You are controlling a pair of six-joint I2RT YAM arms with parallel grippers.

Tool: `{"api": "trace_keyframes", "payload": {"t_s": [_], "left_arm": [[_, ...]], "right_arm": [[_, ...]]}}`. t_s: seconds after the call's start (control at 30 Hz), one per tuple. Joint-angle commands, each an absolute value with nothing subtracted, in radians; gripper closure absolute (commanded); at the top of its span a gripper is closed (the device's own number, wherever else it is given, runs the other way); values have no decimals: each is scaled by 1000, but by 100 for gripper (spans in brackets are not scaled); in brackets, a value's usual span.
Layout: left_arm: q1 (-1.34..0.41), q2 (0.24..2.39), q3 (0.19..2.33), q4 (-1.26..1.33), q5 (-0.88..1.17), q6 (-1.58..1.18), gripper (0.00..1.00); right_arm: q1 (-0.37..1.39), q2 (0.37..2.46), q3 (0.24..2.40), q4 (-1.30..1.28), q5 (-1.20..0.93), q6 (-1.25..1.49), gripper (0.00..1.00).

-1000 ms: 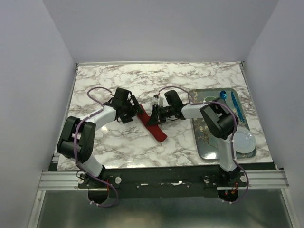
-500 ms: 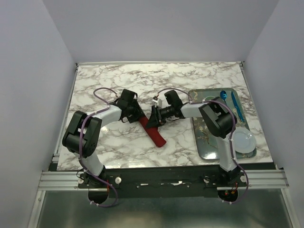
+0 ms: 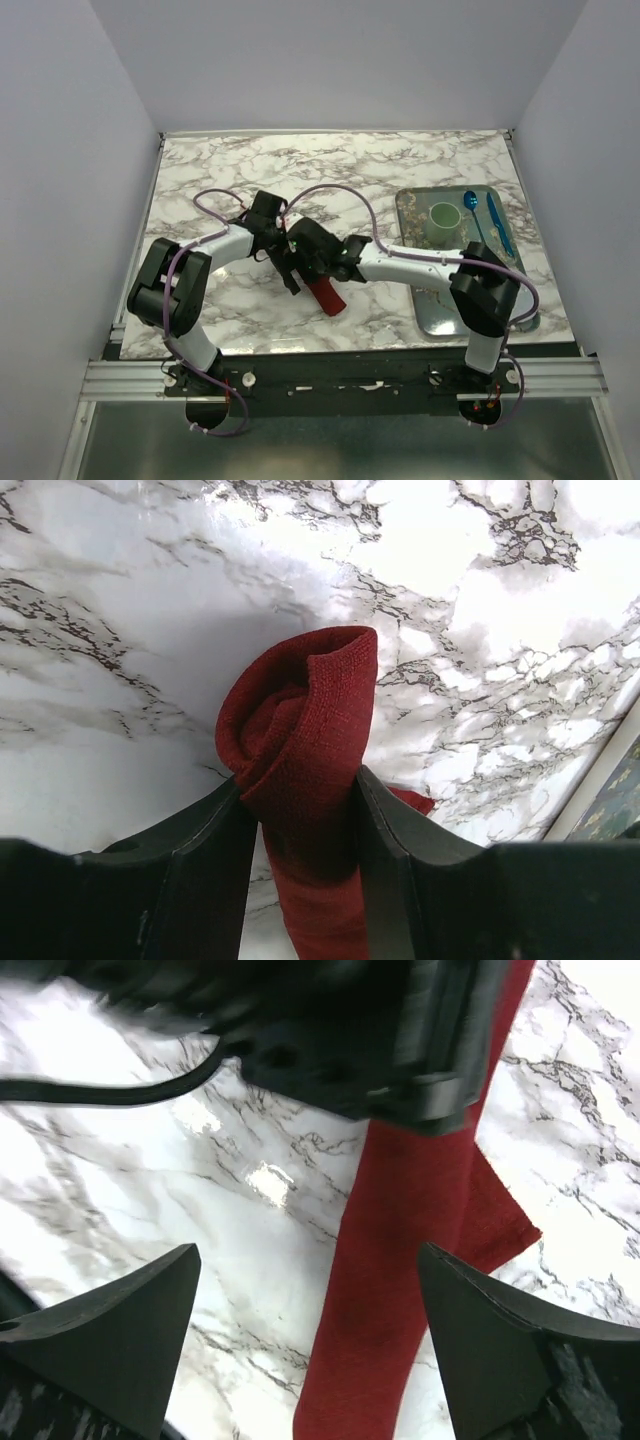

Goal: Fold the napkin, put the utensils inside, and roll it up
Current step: Roll the napkin with the utensil

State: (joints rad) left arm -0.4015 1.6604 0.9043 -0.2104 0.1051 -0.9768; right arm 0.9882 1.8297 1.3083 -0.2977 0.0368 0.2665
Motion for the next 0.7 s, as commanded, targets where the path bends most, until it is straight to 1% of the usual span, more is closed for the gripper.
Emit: {"api": "trace_keyframes", "payload": {"t_s": [0.0, 0.13, 0.23, 0.33, 0.37, 0.43, 0.47, 0.53, 0.57, 0.63, 0.67], "left_arm": [[-405, 1640, 890, -221, 94, -991, 51], [-403, 1638, 890, -222, 97, -994, 52], [-402, 1640, 884, -219, 103, -997, 53], [-396, 1641, 877, -212, 114, -1002, 53], [-394, 1643, 877, -212, 115, -1000, 53], [-391, 1641, 877, -210, 117, -1000, 52], [-388, 1640, 879, -210, 115, -996, 46], [-377, 1628, 873, -210, 115, -994, 38], [-371, 1621, 871, -209, 117, -993, 33], [-345, 1612, 867, -203, 127, -988, 27], [-335, 1612, 867, -201, 147, -983, 24]], "right_arm": [[1084, 1923, 1368, -416, 455, 193, 3], [1130, 2020, 1428, -442, 550, 186, 3], [1138, 2054, 1451, -460, 566, 195, 4], [1138, 2060, 1439, -454, 549, 207, 11], [1138, 2057, 1434, -451, 549, 210, 19], [1135, 2046, 1417, -430, 531, 216, 30], [1129, 2039, 1396, -419, 502, 221, 42], [1111, 2007, 1368, -378, 465, 235, 51], [1103, 1996, 1338, -362, 422, 241, 56], [1071, 1964, 1307, -312, 365, 244, 62], [1059, 1950, 1290, -289, 303, 244, 63]]}}
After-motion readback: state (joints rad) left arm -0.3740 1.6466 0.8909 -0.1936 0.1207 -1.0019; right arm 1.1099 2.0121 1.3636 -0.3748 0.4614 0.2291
